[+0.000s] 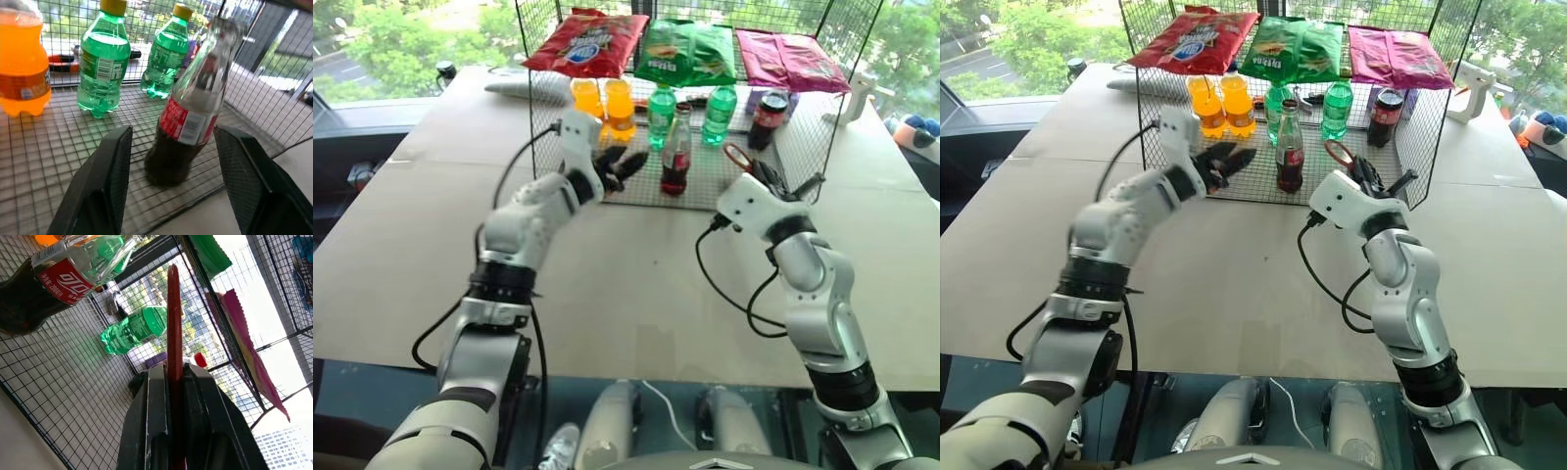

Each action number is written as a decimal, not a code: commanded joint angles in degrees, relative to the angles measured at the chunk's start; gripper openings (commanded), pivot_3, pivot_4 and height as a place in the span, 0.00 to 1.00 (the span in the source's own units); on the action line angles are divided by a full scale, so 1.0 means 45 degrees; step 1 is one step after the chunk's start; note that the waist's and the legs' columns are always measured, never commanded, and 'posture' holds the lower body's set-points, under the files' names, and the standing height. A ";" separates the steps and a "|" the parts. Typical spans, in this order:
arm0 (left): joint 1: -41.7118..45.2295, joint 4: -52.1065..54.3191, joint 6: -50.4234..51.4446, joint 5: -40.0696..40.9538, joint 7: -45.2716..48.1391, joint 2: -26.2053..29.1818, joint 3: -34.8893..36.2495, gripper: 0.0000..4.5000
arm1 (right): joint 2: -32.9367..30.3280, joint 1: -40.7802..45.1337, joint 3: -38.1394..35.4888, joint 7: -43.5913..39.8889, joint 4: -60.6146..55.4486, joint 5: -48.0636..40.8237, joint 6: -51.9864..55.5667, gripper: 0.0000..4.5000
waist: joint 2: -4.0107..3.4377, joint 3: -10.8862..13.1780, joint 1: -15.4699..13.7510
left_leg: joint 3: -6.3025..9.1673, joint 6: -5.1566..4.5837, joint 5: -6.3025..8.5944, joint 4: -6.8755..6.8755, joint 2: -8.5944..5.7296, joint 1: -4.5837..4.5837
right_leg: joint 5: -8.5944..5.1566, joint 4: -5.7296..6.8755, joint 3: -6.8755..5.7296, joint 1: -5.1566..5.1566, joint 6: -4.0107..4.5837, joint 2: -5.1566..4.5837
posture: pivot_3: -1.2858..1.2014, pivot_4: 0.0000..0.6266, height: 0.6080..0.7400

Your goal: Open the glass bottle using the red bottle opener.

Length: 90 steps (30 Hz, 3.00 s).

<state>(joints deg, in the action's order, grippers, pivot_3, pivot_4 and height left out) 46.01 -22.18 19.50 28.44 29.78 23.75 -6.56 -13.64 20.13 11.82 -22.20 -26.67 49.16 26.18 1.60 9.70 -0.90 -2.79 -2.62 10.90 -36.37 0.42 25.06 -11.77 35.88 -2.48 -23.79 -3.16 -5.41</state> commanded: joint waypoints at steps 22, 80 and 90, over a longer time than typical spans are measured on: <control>0.5310 -0.9631 -0.5161 -0.4111 0.1467 -0.2990 0.1022 0.98 | -0.0199 -0.0328 -0.0357 -0.0201 -0.1563 0.0589 0.0630 0.00 | 0.0006 0.0008 0.0043 | 0.0004 -0.0133 0.0004 -0.0021 0.0003 0.0033 | 0.0010 0.0001 -0.0008 -0.0019 -0.0078 0.0041 | 0.52 0.24 1.00; -0.2447 0.1843 -0.2002 -0.3412 0.6492 -0.1190 -0.0849 0.56 | -0.0541 -0.3184 0.0293 0.3111 -0.0189 -0.2308 -0.6182 0.00 | -0.0015 -0.0002 0.0254 | 0.0105 -0.0143 0.0009 -0.0227 0.0071 0.0052 | -0.0011 0.0193 -0.0013 -0.0028 -0.0007 0.0059 | 0.52 0.24 1.00; -0.2284 0.1791 -0.1934 -0.3407 0.6481 -0.1038 -0.0811 0.56 | 0.0170 -0.2941 0.1183 0.5154 0.1882 -0.1348 -0.7078 0.00 | -0.0013 -0.0012 0.0310 | 0.0053 -0.0142 0.0013 -0.0201 0.0124 -0.0067 | -0.0038 0.0192 0.0027 0.0036 -0.0044 0.0060 | 0.52 0.24 1.00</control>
<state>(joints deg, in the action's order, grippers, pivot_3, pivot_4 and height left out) 35.13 -13.56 10.88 14.78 59.86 18.21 -10.02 -13.51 6.39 15.50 -0.02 -20.38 42.58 -4.81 1.54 9.64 0.49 -2.55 -3.25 10.96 -37.27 0.98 24.75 -11.93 36.74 -2.36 -23.62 -3.34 -5.13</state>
